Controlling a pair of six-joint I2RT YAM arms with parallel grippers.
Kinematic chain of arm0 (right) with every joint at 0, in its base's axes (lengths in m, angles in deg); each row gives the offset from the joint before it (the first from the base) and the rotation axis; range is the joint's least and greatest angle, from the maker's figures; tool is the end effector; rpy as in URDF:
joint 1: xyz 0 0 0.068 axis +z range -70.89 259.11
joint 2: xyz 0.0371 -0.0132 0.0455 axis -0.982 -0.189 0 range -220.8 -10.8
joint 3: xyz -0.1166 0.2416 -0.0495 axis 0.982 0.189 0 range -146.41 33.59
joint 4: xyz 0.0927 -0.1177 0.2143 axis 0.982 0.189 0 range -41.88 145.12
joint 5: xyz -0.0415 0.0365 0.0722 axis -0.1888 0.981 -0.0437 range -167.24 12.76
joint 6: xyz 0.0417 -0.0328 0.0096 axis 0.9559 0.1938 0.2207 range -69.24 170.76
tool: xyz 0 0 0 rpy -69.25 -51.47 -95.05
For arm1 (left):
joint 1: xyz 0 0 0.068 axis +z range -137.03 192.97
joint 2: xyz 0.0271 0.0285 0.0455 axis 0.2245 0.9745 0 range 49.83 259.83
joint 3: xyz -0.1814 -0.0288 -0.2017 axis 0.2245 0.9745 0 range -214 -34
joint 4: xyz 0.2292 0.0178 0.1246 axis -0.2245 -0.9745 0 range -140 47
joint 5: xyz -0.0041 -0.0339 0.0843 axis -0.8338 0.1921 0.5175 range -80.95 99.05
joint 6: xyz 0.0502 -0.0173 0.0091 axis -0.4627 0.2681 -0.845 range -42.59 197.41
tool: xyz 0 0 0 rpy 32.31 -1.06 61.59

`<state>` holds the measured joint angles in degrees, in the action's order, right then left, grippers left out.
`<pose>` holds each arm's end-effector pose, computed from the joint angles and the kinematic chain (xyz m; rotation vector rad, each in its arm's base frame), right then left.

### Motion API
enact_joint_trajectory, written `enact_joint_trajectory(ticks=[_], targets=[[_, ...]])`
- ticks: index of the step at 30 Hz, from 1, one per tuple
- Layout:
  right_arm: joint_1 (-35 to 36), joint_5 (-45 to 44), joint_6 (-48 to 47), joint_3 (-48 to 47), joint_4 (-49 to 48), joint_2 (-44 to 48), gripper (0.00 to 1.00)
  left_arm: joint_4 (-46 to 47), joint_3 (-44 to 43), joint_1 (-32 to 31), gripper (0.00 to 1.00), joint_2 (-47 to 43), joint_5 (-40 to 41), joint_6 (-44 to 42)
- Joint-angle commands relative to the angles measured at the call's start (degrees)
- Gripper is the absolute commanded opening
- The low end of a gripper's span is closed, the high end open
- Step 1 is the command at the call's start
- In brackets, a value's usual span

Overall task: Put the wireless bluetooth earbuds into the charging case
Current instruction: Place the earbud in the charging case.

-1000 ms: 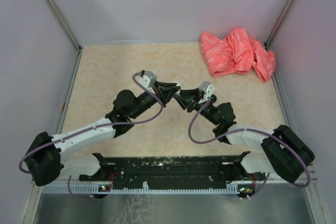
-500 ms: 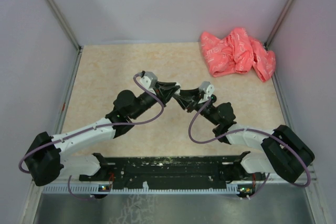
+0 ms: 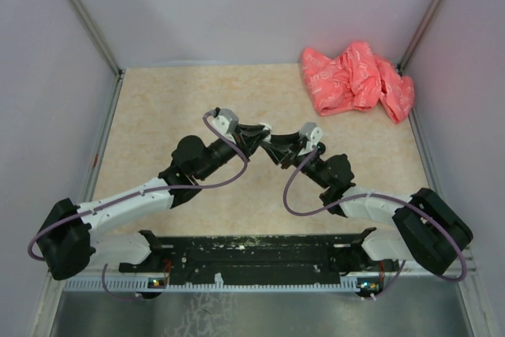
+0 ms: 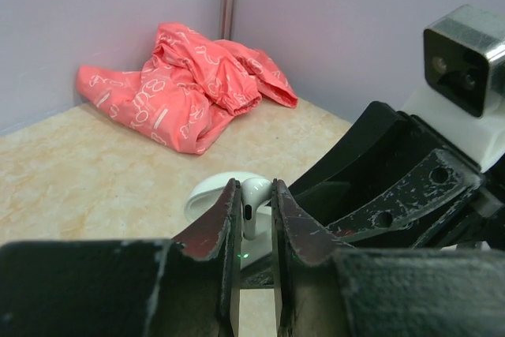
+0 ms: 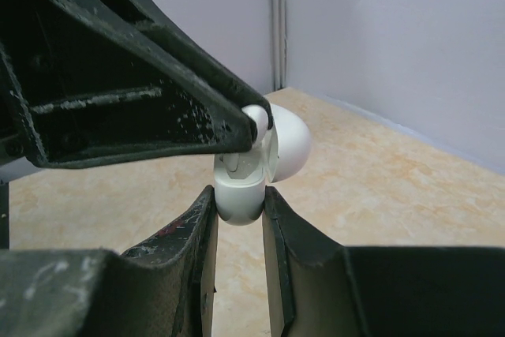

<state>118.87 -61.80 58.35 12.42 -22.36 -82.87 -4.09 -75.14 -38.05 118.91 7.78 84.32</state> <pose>0.1798 0.1621 0.2487 -0.5852 1.1506 0.8787 0.1741 -0.2166 0.3192 0.5560 1.3211 -0.8556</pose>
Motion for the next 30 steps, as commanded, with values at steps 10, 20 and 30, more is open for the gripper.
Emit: enact_joint_trajectory(ticks=[10,20,30], targets=[[0.6,-0.8,-1.0,-2.3,-4.6,1.9,0.0,-4.3,0.0,-0.8,0.21,-0.4,0.4,-2.0],[0.6,0.2,-0.9,-2.2,-5.9,1.7,0.0,-5.9,-0.8,-1.0,0.38,-0.6,1.3,-1.7],[0.6,0.1,-0.7,-1.7,-6.3,1.5,0.0,-6.6,-1.2,-0.9,0.5,-2.2,1.7,-0.5]])
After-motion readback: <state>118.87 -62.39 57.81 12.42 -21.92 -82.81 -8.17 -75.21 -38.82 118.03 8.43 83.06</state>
